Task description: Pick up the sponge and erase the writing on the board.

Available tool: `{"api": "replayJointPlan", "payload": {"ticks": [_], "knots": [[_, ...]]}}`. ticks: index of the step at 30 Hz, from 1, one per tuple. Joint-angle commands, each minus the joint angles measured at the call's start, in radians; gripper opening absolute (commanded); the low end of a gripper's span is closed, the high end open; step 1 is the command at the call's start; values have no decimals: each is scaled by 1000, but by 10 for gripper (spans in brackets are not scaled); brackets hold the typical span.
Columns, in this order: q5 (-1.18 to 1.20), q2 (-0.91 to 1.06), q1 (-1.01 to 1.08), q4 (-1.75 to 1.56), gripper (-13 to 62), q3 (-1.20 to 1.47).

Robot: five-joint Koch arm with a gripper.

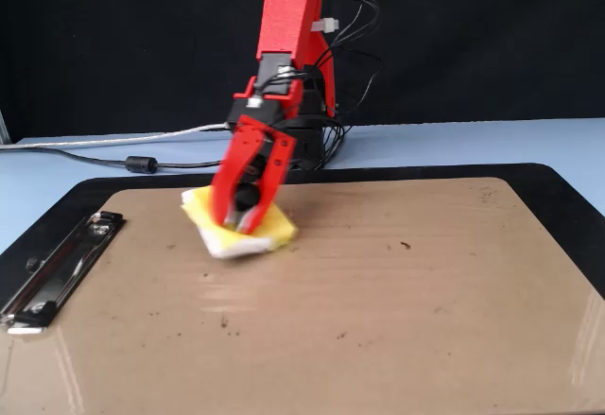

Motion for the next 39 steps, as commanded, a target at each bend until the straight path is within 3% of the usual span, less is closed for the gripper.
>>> {"api": "replayJointPlan", "payload": {"ticks": [1, 4, 7, 10, 13, 17, 21, 23, 25, 28, 31, 34, 39], "knots": [[-233, -51, -255, -52, -80, -18], [-407, -156, -374, -58, -80, -106], [-396, -164, -301, -58, -80, -100], [-212, -132, -11, -69, -80, -81], [126, -34, 178, -74, -80, -67], [295, 84, 313, -77, -80, 52], [261, 106, 238, -86, -80, 100], [100, 67, -48, -107, -80, 77], [-120, -34, -253, -138, -80, 3], [-390, -321, -391, -149, -80, -235], [-423, -515, -474, -156, -80, -436], [-403, -485, -425, -149, -80, -440], [-32, -110, -225, -147, -80, -63]]}}
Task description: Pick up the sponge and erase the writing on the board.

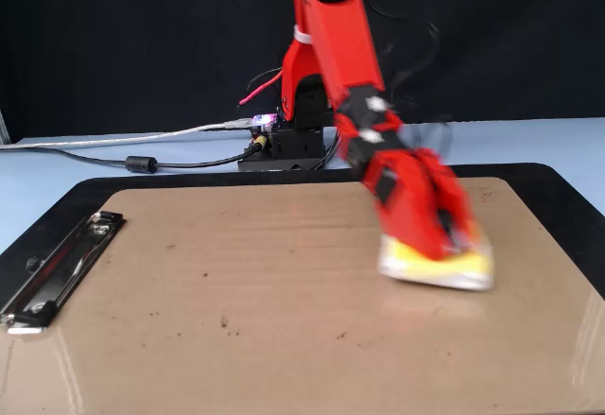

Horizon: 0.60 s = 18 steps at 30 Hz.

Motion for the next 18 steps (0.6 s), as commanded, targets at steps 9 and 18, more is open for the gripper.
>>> {"api": "replayJointPlan", "payload": {"ticks": [9, 18], "knots": [[-60, 483, -232, 14, -80, 379], [-413, 319, -494, 11, -80, 187]]}}
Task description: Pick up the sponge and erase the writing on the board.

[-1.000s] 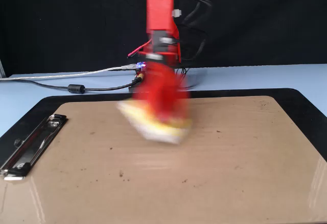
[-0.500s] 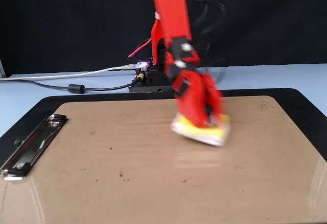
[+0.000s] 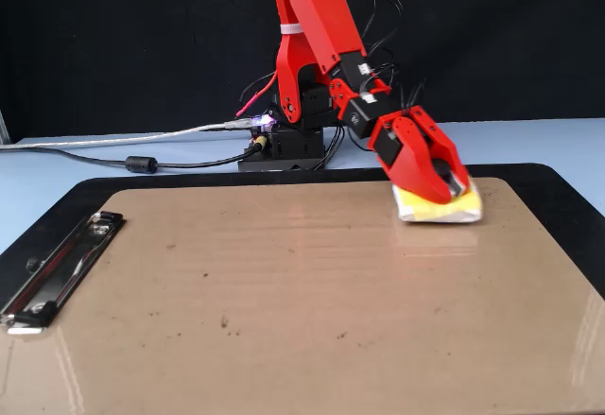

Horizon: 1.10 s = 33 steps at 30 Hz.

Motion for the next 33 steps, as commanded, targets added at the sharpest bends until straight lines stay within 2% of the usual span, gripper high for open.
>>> {"api": "replayJointPlan", "payload": {"ticks": [1, 9, 24, 25, 29, 33], "knots": [[-61, -17, -49, -40, -80, -74], [-138, -43, -123, -31, -80, -91], [-129, -46, -149, -31, -75, -35], [-129, -46, -147, -31, -34, -35], [-121, -58, -158, -37, 280, -41], [-120, -55, -190, -44, 327, -46]]}}
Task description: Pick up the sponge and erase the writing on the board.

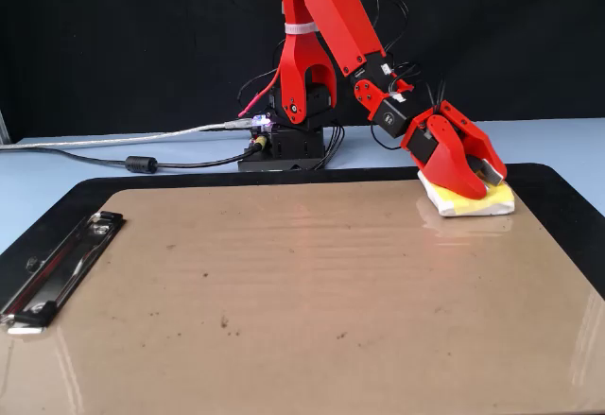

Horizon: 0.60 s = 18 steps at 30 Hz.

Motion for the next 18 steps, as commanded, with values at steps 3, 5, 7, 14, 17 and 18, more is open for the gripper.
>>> {"api": "replayJointPlan", "payload": {"ticks": [3, 5, 7, 14, 17, 18], "knots": [[-14, 34, -5, -38, 329, -9], [-12, 81, 0, -37, 329, -11], [-6, 158, 18, -25, 328, 0], [8, 388, 267, -21, 326, 46], [17, 502, 380, -21, 326, 178], [26, 555, 436, -25, 326, 236]]}}
